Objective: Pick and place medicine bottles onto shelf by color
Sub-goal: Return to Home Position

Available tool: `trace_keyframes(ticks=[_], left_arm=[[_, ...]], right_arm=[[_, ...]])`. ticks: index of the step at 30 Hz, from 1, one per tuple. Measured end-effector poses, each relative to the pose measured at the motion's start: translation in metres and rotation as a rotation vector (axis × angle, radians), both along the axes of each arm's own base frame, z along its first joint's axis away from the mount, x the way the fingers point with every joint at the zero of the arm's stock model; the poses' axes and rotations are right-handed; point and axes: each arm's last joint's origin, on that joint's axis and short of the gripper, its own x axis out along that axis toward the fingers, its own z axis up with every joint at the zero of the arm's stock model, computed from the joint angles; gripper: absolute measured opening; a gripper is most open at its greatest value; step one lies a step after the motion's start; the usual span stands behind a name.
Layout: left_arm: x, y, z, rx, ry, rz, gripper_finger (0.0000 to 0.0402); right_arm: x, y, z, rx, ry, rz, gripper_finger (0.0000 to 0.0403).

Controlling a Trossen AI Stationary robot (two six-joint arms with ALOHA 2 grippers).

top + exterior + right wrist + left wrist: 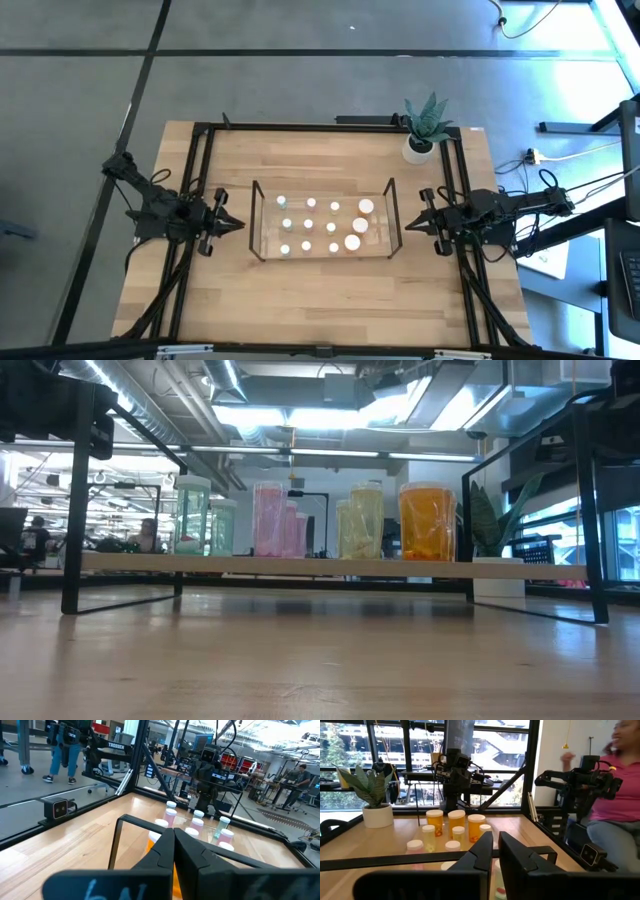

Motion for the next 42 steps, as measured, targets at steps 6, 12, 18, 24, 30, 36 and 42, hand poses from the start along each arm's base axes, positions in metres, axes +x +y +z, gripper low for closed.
trace_keyframes(ticks=[6, 12, 18, 24, 30, 36, 42], left_arm=[[0.0000, 0.0000, 0.0000, 0.000, 0.000, 0.000, 0.0014], [0.0000, 0.0000, 0.0000, 0.000, 0.000, 0.000, 0.0004], [0.0000, 0.0000, 0.0000, 0.000, 0.000, 0.000, 0.0001], [0.0000, 0.0000, 0.0000, 0.000, 0.000, 0.000, 0.0014], [0.0000, 0.0000, 0.0000, 0.000, 0.000, 0.000, 0.0024], [0.0000, 0.0000, 0.0000, 0.000, 0.000, 0.000, 0.0021], [0.0000, 0.0000, 0.0000, 0.000, 0.000, 0.000, 0.0010]], right_arm=[[0.0000, 0.0000, -0.0001, -0.001, 0.000, 0.001, 0.0009], [0.0000, 0.0000, -0.0001, -0.002, 0.000, 0.001, 0.0009], [0.0000, 0.0000, -0.0001, -0.002, 0.000, 0.001, 0.0009], [0.0000, 0.0000, -0.0001, -0.002, 0.000, 0.001, 0.0009], [0.0000, 0.0000, -0.0001, -0.002, 0.000, 0.001, 0.0009], [0.0000, 0.0000, -0.0001, -0.003, 0.000, 0.001, 0.0009], [0.0000, 0.0000, -0.0001, -0.002, 0.000, 0.001, 0.0009]])
